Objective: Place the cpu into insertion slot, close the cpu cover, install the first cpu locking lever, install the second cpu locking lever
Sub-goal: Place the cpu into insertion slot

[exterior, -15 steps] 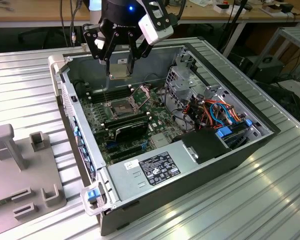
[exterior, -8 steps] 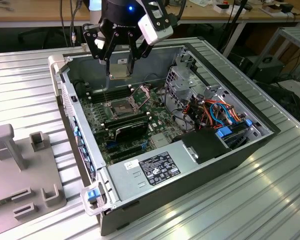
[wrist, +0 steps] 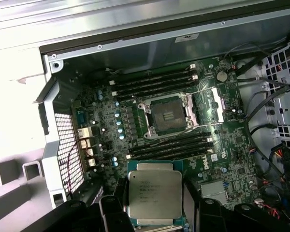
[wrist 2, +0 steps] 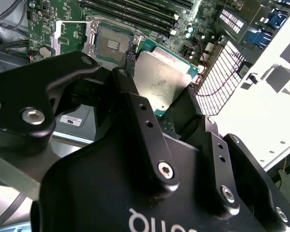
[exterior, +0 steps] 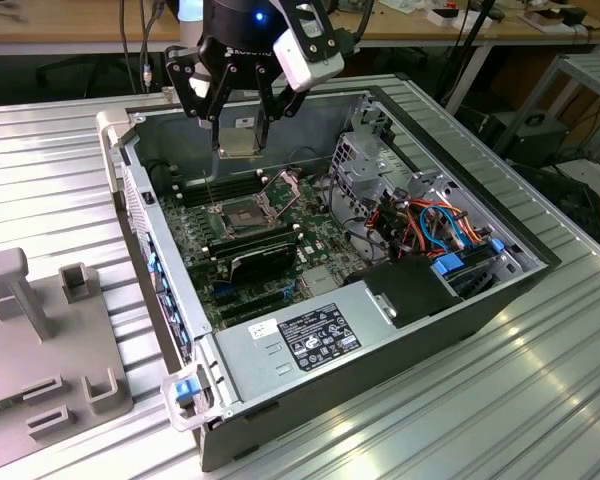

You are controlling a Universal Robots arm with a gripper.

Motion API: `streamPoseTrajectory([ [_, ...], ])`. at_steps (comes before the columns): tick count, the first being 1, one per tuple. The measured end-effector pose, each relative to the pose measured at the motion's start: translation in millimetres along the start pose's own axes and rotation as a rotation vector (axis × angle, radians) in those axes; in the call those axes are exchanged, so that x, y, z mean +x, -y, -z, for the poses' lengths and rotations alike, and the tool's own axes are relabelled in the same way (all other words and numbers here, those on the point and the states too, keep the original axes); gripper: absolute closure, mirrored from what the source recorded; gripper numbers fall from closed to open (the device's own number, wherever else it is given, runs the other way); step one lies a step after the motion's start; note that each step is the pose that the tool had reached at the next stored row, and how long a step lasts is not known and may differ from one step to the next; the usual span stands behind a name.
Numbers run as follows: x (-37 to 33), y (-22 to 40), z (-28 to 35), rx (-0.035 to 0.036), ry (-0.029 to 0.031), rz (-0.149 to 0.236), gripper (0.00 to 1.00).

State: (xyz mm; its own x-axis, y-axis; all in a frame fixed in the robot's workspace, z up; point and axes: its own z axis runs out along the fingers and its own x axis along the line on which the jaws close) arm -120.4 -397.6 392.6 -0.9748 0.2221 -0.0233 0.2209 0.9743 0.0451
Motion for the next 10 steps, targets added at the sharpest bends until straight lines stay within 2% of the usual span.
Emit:
streamPoseTrajectory([
  [10,0.0,0.0,-0.1,0.001,0.0018,-0.041,0.45],
])
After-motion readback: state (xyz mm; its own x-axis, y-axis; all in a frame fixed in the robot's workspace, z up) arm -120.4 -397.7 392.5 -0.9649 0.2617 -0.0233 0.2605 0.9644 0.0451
